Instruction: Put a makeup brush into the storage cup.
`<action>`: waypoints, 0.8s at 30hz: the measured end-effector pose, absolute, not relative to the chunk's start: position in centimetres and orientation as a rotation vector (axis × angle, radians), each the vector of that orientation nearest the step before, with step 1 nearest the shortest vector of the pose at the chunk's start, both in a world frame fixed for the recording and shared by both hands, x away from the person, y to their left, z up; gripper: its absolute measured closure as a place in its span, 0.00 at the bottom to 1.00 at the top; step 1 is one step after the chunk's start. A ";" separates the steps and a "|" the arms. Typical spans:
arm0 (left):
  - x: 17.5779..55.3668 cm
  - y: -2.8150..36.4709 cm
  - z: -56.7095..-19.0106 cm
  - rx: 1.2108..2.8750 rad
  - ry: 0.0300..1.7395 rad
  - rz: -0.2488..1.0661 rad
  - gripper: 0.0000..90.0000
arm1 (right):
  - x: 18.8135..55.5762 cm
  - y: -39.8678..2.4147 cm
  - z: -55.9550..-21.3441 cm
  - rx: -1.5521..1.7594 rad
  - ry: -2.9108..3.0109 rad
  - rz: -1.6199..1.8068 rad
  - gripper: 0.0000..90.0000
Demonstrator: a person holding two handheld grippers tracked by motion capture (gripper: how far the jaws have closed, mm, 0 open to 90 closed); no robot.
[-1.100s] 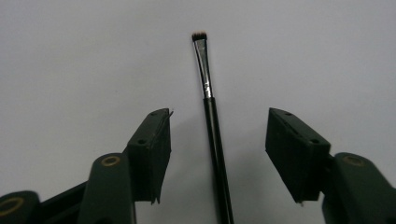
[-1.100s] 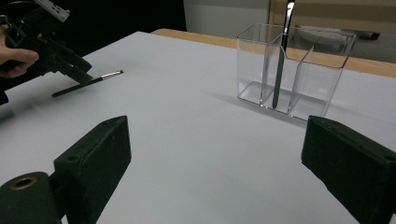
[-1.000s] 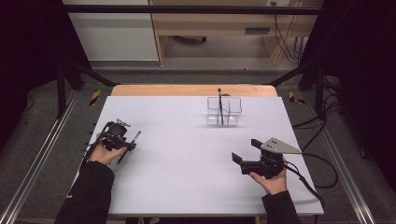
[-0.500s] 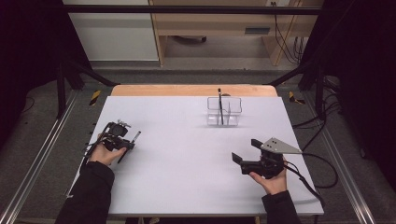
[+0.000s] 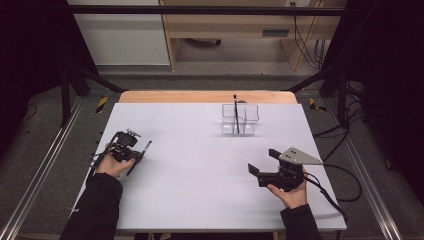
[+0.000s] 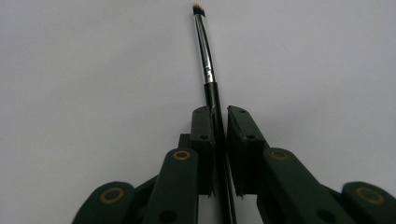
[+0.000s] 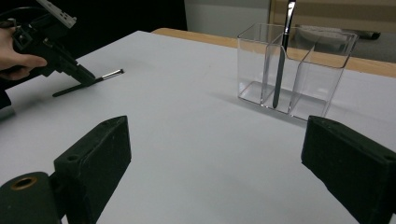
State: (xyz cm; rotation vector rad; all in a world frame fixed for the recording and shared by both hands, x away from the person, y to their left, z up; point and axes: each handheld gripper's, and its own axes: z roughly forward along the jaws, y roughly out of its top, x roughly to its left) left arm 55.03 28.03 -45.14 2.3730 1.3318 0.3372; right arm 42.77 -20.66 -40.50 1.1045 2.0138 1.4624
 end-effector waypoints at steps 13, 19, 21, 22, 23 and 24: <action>54.9 28.1 -45.1 2.399 1.289 0.332 0.92 | 42.8 -20.6 -40.5 1.105 2.013 1.460 0.10; 55.0 28.0 -44.9 2.408 1.267 0.326 0.82 | 42.8 -20.7 -40.5 1.104 2.011 1.462 0.10; 55.0 28.0 -44.8 2.404 1.268 0.334 0.79 | 42.8 -20.7 -40.5 1.105 2.010 1.462 0.10; 55.0 28.0 -44.7 2.406 1.269 0.335 0.78 | 42.8 -20.7 -40.5 1.105 2.010 1.461 0.10; 55.1 28.0 -44.7 2.408 1.267 0.333 0.78 | 42.8 -20.7 -40.5 1.103 2.012 1.461 0.10; 55.1 28.0 -44.8 2.411 1.265 0.328 0.78 | 42.8 -20.7 -40.5 1.103 2.013 1.460 0.10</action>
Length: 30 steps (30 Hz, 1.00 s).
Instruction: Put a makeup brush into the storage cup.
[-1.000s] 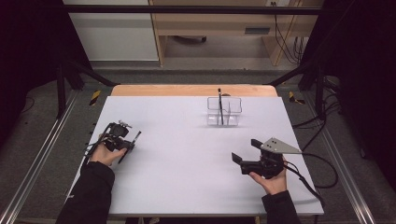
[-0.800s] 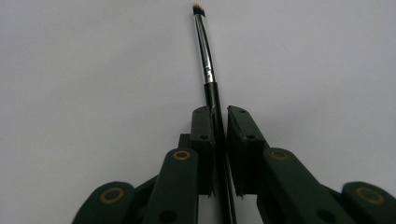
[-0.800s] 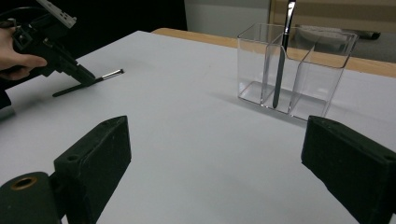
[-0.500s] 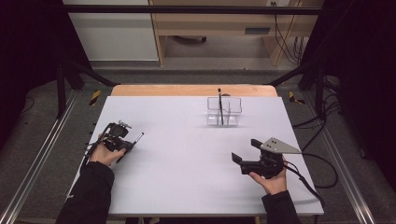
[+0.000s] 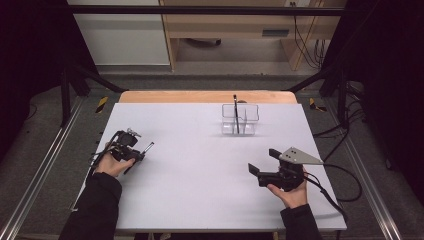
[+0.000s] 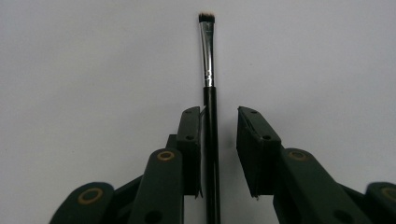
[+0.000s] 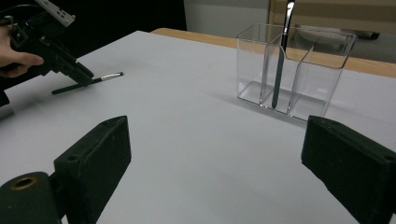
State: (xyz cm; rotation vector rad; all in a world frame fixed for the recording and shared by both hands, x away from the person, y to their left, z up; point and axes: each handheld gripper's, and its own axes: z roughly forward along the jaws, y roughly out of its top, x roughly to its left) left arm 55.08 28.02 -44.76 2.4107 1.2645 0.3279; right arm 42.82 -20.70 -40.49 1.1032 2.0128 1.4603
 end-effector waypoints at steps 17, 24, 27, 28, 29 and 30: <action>55.5 27.4 -44.9 2.475 1.260 0.311 0.86 | 42.9 -20.6 -40.5 1.105 2.017 1.462 0.10; 55.5 27.0 -44.9 2.497 1.249 0.316 0.92 | 42.8 -20.8 -40.4 1.104 2.011 1.466 0.10; 55.5 27.0 -44.9 2.495 1.253 0.312 0.92 | 42.8 -20.7 -40.4 1.106 2.012 1.465 0.10; 55.5 27.0 -44.9 2.497 1.250 0.316 0.92 | 42.8 -20.7 -40.5 1.107 2.012 1.464 0.10; 55.5 27.0 -44.9 2.500 1.248 0.318 0.92 | 42.8 -20.7 -40.5 1.106 2.013 1.462 0.10; 55.5 27.0 -44.9 2.500 1.245 0.319 0.92 | 42.9 -20.7 -40.5 1.106 2.017 1.459 0.10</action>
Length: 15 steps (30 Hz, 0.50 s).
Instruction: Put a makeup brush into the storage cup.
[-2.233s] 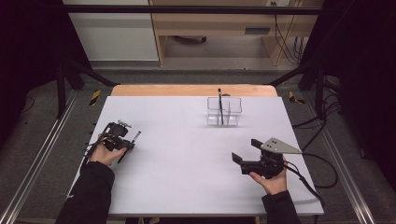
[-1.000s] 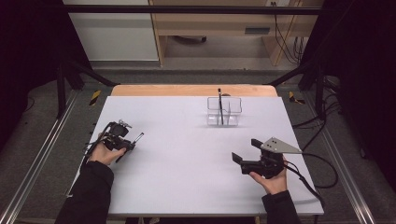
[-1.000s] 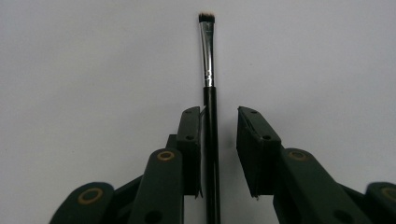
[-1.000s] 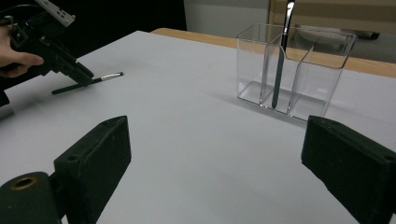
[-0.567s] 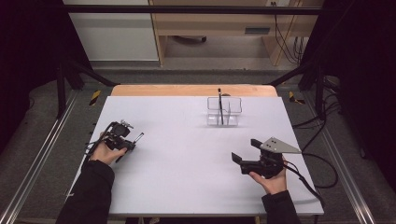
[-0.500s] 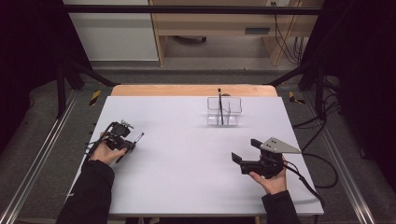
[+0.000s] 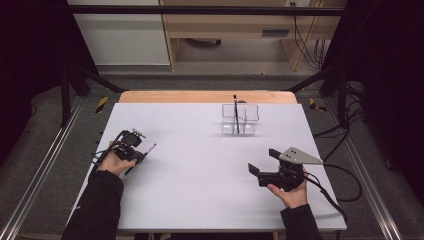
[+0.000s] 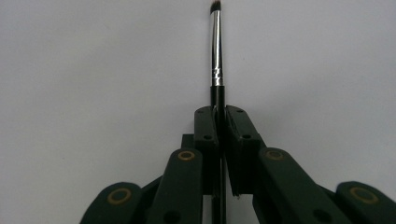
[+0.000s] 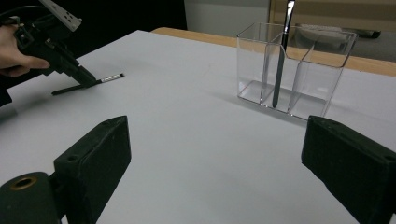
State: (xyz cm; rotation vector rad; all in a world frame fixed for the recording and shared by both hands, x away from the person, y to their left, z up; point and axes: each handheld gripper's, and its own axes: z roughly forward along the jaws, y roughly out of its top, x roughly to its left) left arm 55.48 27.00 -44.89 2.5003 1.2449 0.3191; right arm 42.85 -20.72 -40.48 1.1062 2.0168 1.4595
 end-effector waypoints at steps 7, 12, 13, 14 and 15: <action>55.3 27.0 -44.8 2.500 1.226 0.347 0.93 | 42.9 -20.7 -40.5 1.109 2.017 1.461 0.10; 54.7 27.3 -43.7 2.465 1.199 0.380 0.93 | 42.9 -20.7 -40.5 1.109 2.017 1.463 0.10; 54.6 27.4 -43.5 2.458 1.196 0.384 0.93 | 42.9 -20.7 -40.5 1.109 2.018 1.463 0.10; 54.4 27.4 -43.3 2.448 1.192 0.390 0.93 | 42.9 -20.7 -40.5 1.110 2.018 1.464 0.10; 54.3 27.5 -43.1 2.442 1.186 0.391 0.93 | 42.9 -20.6 -40.5 1.111 2.016 1.465 0.10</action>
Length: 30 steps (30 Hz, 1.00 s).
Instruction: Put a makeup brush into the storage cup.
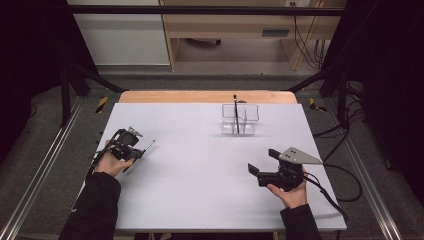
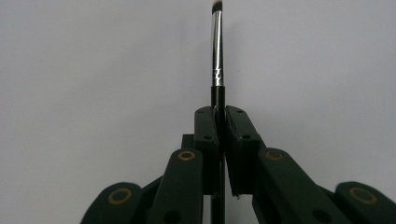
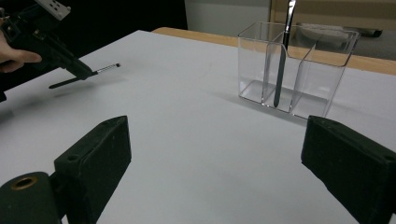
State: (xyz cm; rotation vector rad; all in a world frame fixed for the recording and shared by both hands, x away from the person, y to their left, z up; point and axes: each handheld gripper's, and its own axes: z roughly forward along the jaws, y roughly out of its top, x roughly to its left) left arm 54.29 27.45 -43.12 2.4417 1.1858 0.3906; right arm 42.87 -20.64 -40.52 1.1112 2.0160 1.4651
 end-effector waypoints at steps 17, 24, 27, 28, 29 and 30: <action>51.1 27.1 -41.1 2.251 1.129 0.457 0.93 | 43.1 -20.2 -40.4 1.115 2.020 1.475 0.10; 49.3 27.0 -40.6 2.165 1.096 0.491 0.93 | 43.3 -20.0 -40.4 1.123 2.019 1.485 0.10; 48.6 26.9 -40.6 2.138 1.091 0.510 0.93 | 43.3 -19.8 -40.3 1.127 2.014 1.491 0.09; 48.4 26.8 -40.6 2.125 1.087 0.515 0.93 | 43.3 -19.7 -40.3 1.125 2.014 1.493 0.09; 48.2 26.8 -40.6 2.116 1.084 0.519 0.93 | 43.4 -19.7 -40.3 1.127 2.014 1.493 0.09; 48.0 26.7 -40.5 2.107 1.081 0.526 0.93 | 43.4 -19.7 -40.2 1.129 2.012 1.495 0.09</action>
